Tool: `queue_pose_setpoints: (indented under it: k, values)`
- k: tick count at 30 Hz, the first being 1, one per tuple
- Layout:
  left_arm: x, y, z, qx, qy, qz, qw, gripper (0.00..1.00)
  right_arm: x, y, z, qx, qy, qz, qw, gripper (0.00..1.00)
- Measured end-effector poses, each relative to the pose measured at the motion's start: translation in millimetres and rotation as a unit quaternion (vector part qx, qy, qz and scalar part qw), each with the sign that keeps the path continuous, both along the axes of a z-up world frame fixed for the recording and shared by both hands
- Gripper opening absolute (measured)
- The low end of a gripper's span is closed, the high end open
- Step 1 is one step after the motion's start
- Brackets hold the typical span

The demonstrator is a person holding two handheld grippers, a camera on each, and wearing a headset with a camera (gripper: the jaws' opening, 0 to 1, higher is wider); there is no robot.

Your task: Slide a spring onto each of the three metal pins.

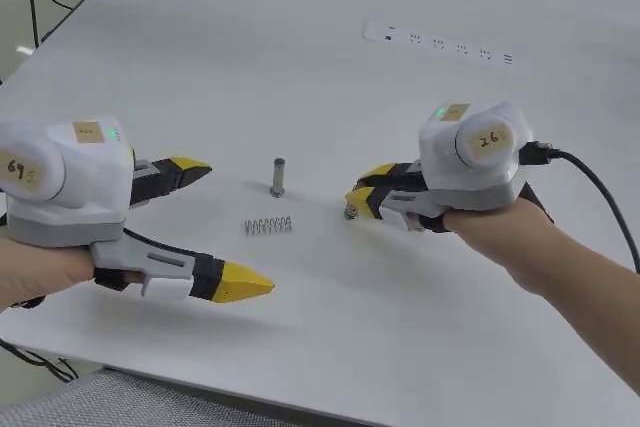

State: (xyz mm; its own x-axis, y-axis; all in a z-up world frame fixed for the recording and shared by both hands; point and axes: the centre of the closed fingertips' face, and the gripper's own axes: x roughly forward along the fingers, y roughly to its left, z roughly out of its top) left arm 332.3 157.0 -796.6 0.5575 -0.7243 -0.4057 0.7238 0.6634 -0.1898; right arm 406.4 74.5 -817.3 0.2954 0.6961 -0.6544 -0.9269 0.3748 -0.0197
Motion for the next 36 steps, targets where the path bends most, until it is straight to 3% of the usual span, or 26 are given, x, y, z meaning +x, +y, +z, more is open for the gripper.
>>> queue_pose_setpoints:
  k: [7,23,36]
  values:
    - [1.5,1.4,2.3,-0.002,-0.002,0.004,1.0,0.98,-1.2,-0.8,3.1,0.003,-0.002,0.002,1.0,0.13]
    - [2.4,-1.1,5.0,-0.003,-0.001,0.001,1.0,0.98,-5.2,-1.2,22.3,0.04,0.01,-0.011,0.9991,0.18]
    - [4.1,-2.3,7.1,-0.006,-0.003,0.0,1.0,0.98,-18.5,-1.7,34.3,0.058,0.015,-0.004,0.9982,0.2]
